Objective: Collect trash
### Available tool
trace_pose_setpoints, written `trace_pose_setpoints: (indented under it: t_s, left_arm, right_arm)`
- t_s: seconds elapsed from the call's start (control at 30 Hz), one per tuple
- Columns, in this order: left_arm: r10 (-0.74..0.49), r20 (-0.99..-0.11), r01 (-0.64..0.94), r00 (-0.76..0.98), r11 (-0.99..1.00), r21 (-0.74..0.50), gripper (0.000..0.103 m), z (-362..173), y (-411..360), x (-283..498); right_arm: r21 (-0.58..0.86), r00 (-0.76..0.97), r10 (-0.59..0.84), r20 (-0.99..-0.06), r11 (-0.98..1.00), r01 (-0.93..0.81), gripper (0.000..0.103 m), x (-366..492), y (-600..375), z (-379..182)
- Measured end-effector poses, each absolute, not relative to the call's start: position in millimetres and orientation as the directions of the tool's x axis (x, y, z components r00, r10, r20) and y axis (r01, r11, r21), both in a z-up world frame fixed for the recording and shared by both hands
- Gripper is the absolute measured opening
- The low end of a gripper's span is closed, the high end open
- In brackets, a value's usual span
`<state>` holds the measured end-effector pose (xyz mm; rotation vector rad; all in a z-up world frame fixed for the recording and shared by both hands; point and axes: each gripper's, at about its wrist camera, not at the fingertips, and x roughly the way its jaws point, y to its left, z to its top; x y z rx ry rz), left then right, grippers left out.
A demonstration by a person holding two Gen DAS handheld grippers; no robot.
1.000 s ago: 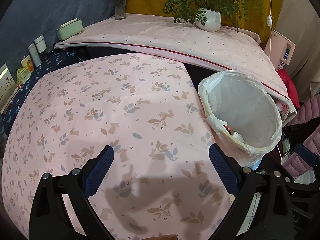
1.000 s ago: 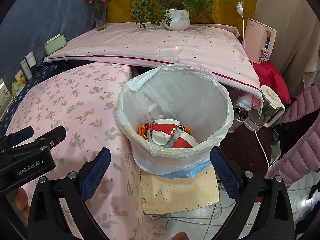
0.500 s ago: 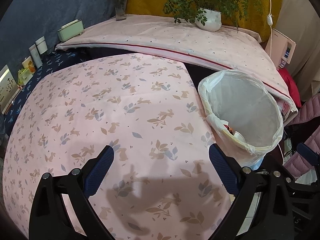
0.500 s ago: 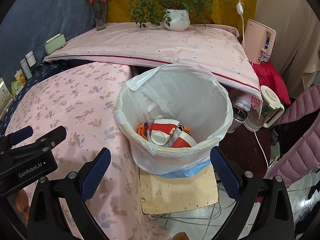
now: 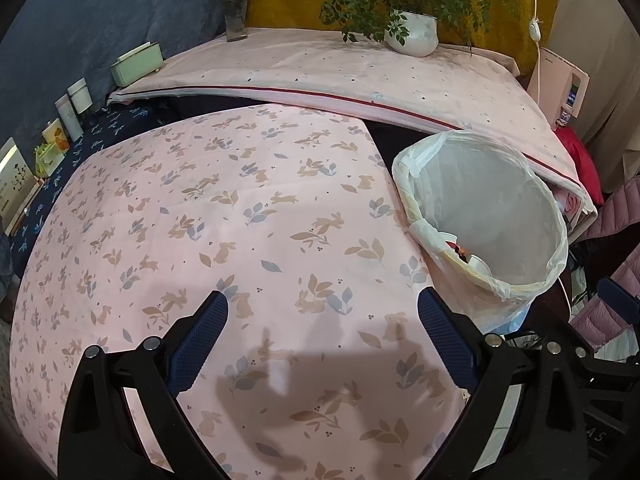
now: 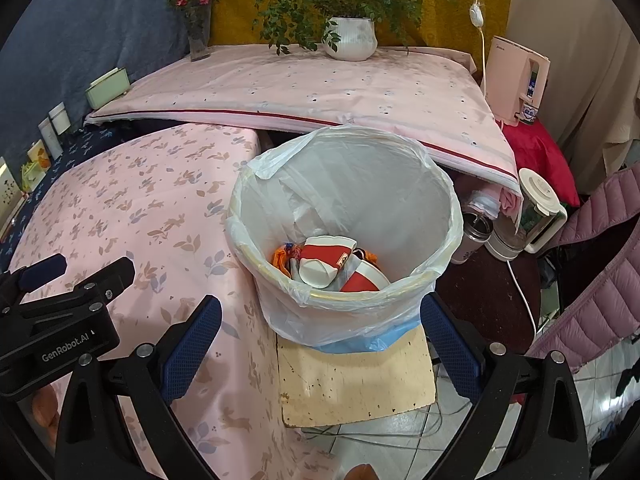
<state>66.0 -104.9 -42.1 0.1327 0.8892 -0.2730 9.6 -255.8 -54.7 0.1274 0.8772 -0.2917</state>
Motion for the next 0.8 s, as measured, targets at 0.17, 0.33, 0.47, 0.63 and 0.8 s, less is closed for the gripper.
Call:
trace_pose_setpoints:
  t_s: [0.17,0.33,0.47,0.63,0.8]
  left_arm:
    - [-0.178,-0.781,0.291,0.598,0.957,0.005,0.091,-42.5,-106.0,65.7]
    - [-0.175,-0.782,0.29,0.597,0.957,0.007,0.091,-43.0,-106.3,65.1]
    - [-0.176,-0.784,0.292,0.596,0.956,0.008,0.091,-42.9,-106.8,64.5]
    - [-0.178,-0.784,0.291,0.595,0.957,0.004,0.092,-42.6,-107.3,64.1]
    - [-0.192,-0.784,0.309,0.591,0.951,0.0,0.092,-43.2,-110.2,63.5]
  right_arm:
    - [-0.009,0.603,-0.201,-0.772,0.952,0.306,0.096,9.3,-257.2,-55.0]
    - [-0.006,0.603,-0.198,-0.773,0.952,0.305,0.096,9.1,-258.0,-55.6]
    - [-0.006,0.603,-0.198,-0.772,0.952,0.305,0.096,9.2,-258.1,-55.7]
    - [-0.007,0.603,-0.2,-0.772,0.952,0.307,0.096,9.1,-258.0,-55.9]
    - [-0.007,0.602,-0.203,-0.772,0.95,0.312,0.096,8.3,-258.6,-55.9]
